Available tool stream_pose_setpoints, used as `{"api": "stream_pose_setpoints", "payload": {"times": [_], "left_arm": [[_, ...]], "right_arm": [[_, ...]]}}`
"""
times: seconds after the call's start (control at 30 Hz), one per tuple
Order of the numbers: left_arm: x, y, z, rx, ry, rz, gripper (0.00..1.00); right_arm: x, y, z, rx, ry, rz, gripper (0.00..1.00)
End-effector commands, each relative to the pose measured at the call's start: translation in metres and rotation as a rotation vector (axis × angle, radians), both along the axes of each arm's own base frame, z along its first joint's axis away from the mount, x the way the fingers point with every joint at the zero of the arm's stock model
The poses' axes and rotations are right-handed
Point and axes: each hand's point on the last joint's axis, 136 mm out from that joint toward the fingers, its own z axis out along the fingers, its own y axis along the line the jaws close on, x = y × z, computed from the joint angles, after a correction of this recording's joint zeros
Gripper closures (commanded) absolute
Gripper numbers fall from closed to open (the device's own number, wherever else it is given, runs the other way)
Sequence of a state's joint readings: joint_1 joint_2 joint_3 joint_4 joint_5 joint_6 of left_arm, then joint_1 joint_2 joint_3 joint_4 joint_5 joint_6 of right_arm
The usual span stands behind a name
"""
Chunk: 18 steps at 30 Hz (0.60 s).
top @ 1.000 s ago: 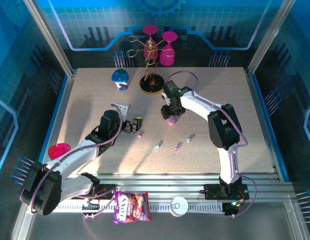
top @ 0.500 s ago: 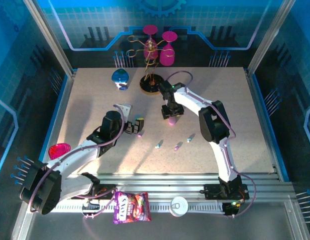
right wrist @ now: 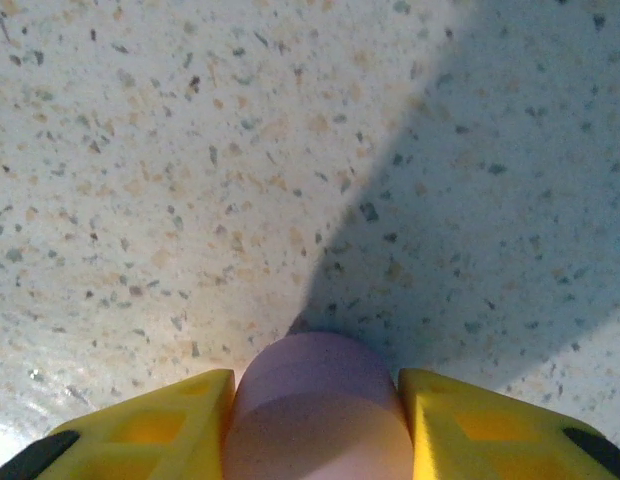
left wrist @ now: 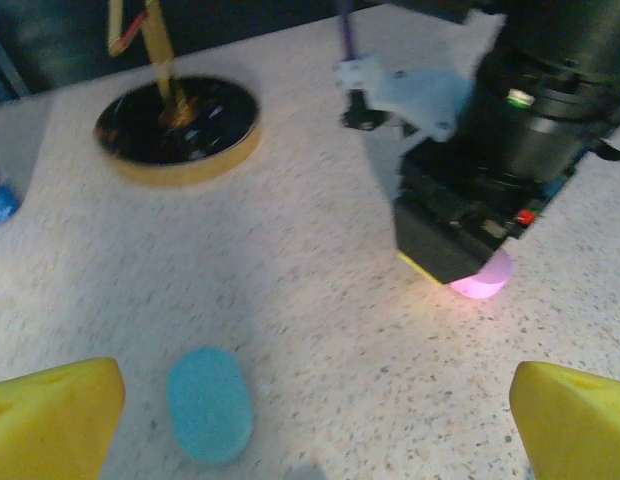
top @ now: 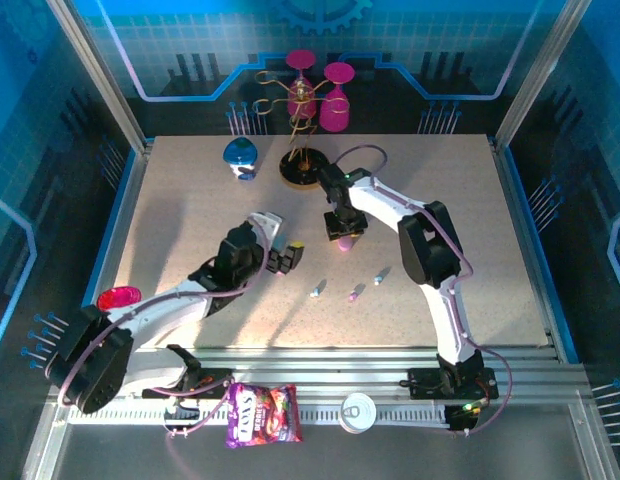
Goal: Insert wireless bluetooth earbuds into charging case
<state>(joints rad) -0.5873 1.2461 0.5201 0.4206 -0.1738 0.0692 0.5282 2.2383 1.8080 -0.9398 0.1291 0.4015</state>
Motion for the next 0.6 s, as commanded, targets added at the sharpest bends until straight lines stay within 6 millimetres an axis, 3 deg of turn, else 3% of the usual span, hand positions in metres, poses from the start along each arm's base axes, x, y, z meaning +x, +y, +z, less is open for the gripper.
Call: {"api": "stream_pose_setpoints", "payload": {"times": [0.0,0.2,0.27,0.37,0.57], "left_arm": [[-0.001,-0.029,0.014,0.08,-0.213,-0.075,0.01],[-0.002,-0.078,0.02,0.074,-0.41,-0.195,0.01],[0.0,-0.092,0.022,0.054,-0.468,-0.219,0.01],[0.002,-0.11,0.025,0.011,-0.555,-0.261,0.1],[0.007,-0.146,0.015,-0.004,-0.57,-0.367,0.15]], "right_arm": [[0.009,-0.002,0.036,0.13,-0.084,-0.099,0.65],[0.005,-0.018,0.071,0.347,-0.135,-0.264,0.66],[0.002,-0.026,0.077,0.425,-0.135,-0.346,0.67],[-0.004,-0.036,0.084,0.541,-0.124,-0.47,0.67],[-0.016,-0.042,0.095,0.798,-0.054,-0.649,0.67]]}}
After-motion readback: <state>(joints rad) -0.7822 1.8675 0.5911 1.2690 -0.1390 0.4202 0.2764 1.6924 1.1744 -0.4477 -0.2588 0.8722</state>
